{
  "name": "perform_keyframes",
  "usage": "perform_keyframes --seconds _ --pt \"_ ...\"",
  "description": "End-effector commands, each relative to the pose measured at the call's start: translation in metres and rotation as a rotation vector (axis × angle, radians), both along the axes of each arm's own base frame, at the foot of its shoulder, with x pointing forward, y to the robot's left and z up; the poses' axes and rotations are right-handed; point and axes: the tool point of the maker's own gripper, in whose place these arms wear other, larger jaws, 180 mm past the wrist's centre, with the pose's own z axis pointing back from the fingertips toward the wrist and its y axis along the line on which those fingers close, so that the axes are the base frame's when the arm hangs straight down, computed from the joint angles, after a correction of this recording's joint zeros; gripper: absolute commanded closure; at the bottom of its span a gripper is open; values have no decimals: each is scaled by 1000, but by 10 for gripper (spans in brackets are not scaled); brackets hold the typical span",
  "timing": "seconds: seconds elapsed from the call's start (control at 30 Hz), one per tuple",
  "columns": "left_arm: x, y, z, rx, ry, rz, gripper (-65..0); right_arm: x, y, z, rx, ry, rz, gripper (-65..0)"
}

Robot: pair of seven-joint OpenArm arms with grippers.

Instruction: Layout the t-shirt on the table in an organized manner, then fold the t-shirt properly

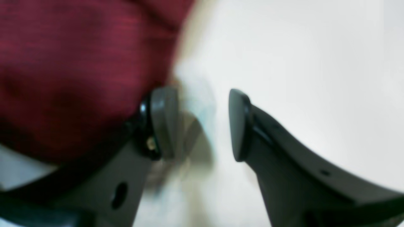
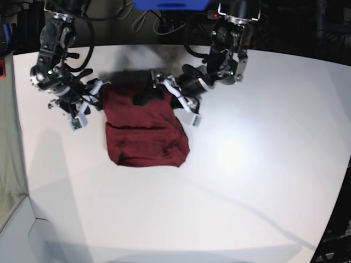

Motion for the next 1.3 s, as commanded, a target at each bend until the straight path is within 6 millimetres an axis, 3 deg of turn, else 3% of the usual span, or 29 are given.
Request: perform_keyframes --seconds 0.0,0.13,0.37,0.53,0.7,0.77,0.93,1.07,1.17,1.27 --pt "-2 -9 8 -25 -14 -18 -618 9 2 11 16 -46 3 -269" --pt "-11 0 0 1 -3 -31 -618 -5 13 1 23 -14 33 -269" --pt "-5 18 23 39 -103 -34 -618 -16 23 -3 23 6 68 -269" --pt "0 26 42 57 -177 -42 -618 -11 18 0 14 -6 60 -269" --pt "5 36 60 80 -247 -42 -618 -4 -12 8 -6 -32 -27 -269" --pt "5 51 65 124 -281 -46 -618 -3 -32 12 -21 -44 -82 -269" --pt "11 118 70 255 -323 36 -618 -10 -82 26 -79 -70 -197 -269" --pt "-2 180 62 385 -294 98 -610 -36 -114 40 -140 -82 -286 -269" --pt "-20 213 53 457 -251 122 -515 -65 -126 46 -171 -75 -358 -269" --pt "-40 231 52 496 -219 149 -334 -106 -148 46 -203 -34 -468 -267"
